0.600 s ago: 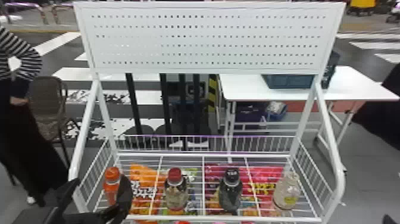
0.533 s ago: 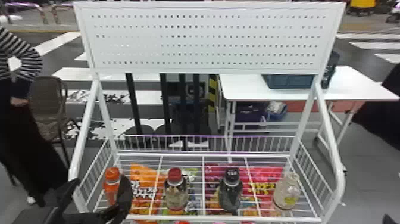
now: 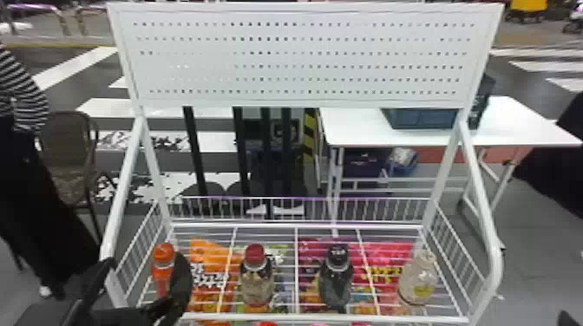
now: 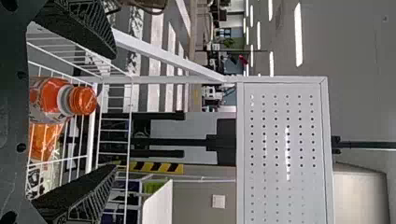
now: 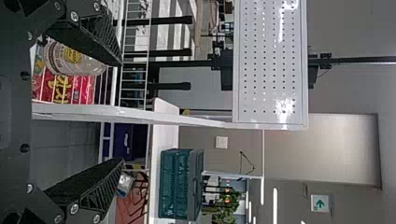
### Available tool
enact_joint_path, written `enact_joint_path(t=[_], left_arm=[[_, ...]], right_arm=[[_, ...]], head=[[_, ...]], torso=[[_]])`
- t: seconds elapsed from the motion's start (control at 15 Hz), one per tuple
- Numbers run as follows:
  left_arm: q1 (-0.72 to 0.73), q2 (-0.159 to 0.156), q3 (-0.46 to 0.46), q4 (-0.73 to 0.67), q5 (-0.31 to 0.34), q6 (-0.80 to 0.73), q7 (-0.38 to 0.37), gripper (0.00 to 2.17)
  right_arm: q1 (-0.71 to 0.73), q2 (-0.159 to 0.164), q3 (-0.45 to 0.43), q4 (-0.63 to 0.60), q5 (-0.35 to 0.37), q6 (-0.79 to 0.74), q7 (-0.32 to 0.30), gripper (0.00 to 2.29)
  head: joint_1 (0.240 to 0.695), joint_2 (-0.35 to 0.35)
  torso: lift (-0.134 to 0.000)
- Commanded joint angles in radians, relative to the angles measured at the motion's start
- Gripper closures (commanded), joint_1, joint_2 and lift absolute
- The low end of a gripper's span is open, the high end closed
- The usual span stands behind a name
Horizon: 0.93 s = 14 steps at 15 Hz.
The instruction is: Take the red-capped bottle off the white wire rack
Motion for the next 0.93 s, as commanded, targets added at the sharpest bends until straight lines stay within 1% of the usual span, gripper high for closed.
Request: enact_joint_path(t=[0.0,0.13,0.2,0.27,0.33,0.4,0.53,0.67,0.87], left_arm=[[0.003,0.0,-0.003,0.003,-0.006,0.0,0.0,0.05],[0.012,-0.001,-0.024,0.039,-0.029,-0.006,0.0,0.05],[0.013,-0.001,-0.054,0.071,-0.046,-0.021,0.002,0.05],[0.013,-0.001,-0.106,0.126,-0.094,-0.098,0.032,0.05],[0.01,-0.006,-0.152,0.186,-0.124,-0.199,0.063,0.05],[0.001,-0.013,-0.193,0.252,-0.126,-0.279,0.068,0.05],[-0.037,-0.033,-0.274,0.375,-0.126,-0.371,0.069,0.05],[-0.095,-0.062,-0.35,0.505,-0.12,-0.491,0.08,0.05],[-0.22,-0.084,-0.459,0.637,-0.115,-0.512,0.126,0.05]], right_arm=[[-0.002,0.002,0.002,0.002,0.0,0.0,0.0,0.17],[-0.002,0.001,0.002,0.003,0.0,0.0,0.002,0.17],[-0.002,-0.001,0.0,0.005,0.0,0.0,0.002,0.17],[-0.003,-0.001,0.0,0.006,-0.002,0.0,0.002,0.17],[-0.003,-0.001,0.002,0.005,-0.002,0.0,0.0,0.17],[-0.003,0.001,0.003,0.005,0.0,0.0,0.002,0.17],[-0.003,-0.001,0.006,0.003,0.0,0.0,0.002,0.17],[-0.002,-0.001,0.008,0.002,0.0,0.0,0.002,0.17],[0.005,0.001,0.006,0.002,0.0,-0.006,0.005,0.17]], head=[[0.499,0.0],[0.499,0.0],[0.499,0.0],[0.499,0.0],[0.499,0.0],[0.499,0.0],[0.499,0.0],[0.499,0.0],[0.499,0.0]], torso=[[0.0],[0.0],[0.0],[0.0],[0.0],[0.0],[0.0],[0.0],[0.0]])
